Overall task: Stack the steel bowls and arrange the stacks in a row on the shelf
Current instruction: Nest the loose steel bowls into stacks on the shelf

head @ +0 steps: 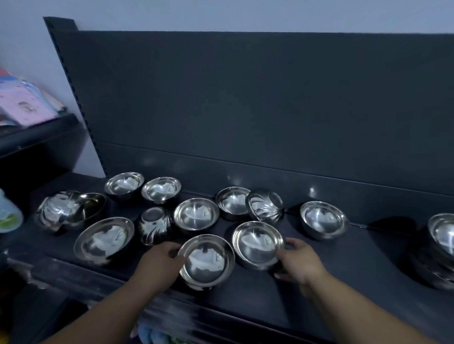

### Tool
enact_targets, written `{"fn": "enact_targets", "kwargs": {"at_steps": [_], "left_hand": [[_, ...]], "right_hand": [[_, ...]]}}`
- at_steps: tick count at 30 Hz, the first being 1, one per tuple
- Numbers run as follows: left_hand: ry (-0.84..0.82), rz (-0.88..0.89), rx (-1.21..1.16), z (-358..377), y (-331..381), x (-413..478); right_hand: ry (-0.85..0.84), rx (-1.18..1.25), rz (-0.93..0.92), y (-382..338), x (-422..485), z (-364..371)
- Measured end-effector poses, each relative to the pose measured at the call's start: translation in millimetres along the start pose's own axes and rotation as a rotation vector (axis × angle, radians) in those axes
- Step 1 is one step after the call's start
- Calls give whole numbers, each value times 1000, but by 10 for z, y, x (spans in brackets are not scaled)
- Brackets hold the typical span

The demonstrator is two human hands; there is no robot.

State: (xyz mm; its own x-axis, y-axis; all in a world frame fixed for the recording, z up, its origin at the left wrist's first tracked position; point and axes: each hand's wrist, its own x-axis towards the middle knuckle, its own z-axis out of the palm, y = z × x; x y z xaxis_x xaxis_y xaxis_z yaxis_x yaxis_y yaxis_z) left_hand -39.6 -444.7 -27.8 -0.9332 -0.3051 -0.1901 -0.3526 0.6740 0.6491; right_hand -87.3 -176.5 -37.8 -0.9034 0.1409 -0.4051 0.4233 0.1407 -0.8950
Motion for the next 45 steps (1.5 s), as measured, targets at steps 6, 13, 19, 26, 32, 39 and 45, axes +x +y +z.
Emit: {"fn": "enact_targets", "kwargs": {"at_steps": [6, 13, 19, 26, 32, 39, 45], "left_hand": [[-72, 63, -96, 334, 387, -20], [-218, 1, -390, 1034, 1041, -27], [-302, -45, -485, 1472, 1418, -106], [-209, 51, -454, 1456, 1461, -112], [-161, 157, -326, 1428, 1536, -139], [-177, 187, -270, 1461, 1493, -85], [62, 179, -235, 1416, 1435, 74]], "right_hand": [[116, 161, -23, -6, -23, -598], [126, 233, -132, -118, -133, -1296], [92, 118, -178, -56, -14, -1527], [59, -20, -190, 25, 214, -1523], [64, -213, -247, 66, 307, -1430], [72, -244, -255, 65, 391, -1466], [167, -270, -225, -39, 588, -1523]]}}
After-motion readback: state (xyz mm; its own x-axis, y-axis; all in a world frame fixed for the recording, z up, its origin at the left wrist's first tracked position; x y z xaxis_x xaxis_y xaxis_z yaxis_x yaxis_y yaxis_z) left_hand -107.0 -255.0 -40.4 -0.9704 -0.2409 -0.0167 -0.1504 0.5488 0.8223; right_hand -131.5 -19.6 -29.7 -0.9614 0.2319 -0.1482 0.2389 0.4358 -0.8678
